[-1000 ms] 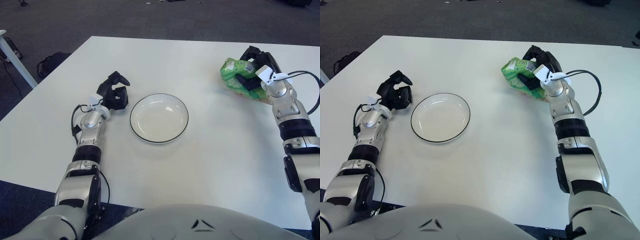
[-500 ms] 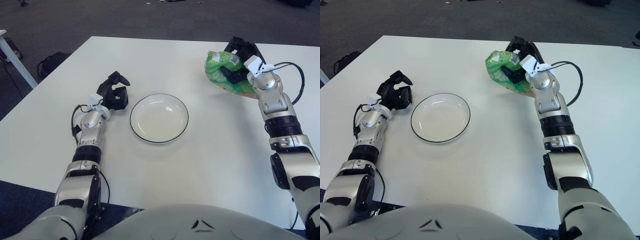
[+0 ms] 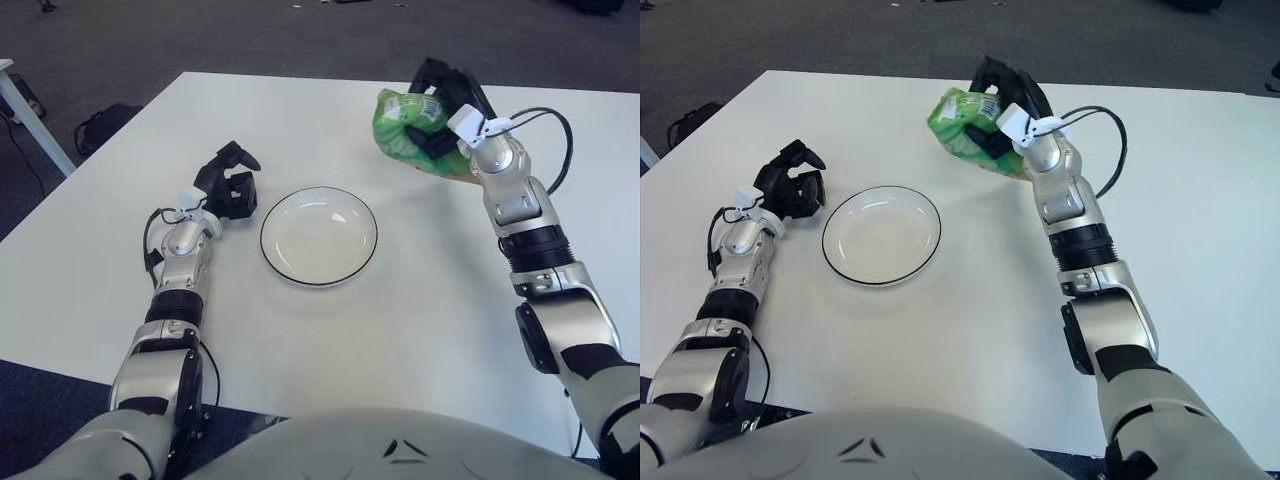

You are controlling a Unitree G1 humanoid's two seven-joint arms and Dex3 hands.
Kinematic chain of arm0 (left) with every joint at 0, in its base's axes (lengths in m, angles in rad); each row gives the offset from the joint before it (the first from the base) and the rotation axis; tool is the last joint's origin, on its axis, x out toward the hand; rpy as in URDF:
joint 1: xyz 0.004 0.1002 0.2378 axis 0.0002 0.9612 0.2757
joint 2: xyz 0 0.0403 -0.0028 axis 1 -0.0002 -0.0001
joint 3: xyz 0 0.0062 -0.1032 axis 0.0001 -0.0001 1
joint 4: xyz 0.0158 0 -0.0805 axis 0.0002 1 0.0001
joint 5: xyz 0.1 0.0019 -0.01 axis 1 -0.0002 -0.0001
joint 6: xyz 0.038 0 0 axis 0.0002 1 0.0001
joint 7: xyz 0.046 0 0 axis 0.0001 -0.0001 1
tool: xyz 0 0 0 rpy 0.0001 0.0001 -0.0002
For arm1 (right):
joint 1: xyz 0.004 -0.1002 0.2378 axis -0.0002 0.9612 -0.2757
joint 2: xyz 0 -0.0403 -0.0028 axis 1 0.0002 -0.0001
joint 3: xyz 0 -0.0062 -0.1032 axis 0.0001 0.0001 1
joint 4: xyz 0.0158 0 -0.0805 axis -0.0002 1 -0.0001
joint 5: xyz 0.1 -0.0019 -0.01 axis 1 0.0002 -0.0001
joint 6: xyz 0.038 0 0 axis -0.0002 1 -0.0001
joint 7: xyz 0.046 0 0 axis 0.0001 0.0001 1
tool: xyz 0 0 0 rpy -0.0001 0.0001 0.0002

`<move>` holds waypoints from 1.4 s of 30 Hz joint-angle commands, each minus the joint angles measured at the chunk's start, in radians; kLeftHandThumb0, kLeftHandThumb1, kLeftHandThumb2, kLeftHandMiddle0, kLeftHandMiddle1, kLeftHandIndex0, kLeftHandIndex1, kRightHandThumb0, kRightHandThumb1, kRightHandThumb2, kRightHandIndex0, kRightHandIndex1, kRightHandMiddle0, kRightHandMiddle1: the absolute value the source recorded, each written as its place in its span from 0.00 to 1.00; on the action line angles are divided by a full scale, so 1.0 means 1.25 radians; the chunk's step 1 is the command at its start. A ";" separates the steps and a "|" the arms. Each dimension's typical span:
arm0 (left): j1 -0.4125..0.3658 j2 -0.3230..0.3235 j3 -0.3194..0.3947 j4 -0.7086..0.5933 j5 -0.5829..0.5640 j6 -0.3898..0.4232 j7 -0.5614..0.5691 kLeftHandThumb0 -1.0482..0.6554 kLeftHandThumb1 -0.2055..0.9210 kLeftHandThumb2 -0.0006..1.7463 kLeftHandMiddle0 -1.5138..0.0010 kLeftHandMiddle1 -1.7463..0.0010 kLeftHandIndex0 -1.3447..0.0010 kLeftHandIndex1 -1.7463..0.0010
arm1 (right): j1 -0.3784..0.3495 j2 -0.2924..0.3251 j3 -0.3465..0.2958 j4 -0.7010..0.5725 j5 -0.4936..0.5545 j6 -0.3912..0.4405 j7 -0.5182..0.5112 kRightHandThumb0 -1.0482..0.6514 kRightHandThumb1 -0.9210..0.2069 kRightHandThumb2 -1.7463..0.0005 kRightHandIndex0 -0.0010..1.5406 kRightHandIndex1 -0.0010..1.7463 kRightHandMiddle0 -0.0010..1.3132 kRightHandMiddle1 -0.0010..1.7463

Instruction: Put the snack into the plate.

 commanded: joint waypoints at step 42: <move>0.063 -0.049 -0.014 0.027 0.022 0.025 0.039 0.36 0.57 0.67 0.25 0.00 0.62 0.00 | 0.029 0.159 0.126 -0.170 0.042 0.001 0.191 0.62 0.86 0.01 0.57 0.99 0.51 1.00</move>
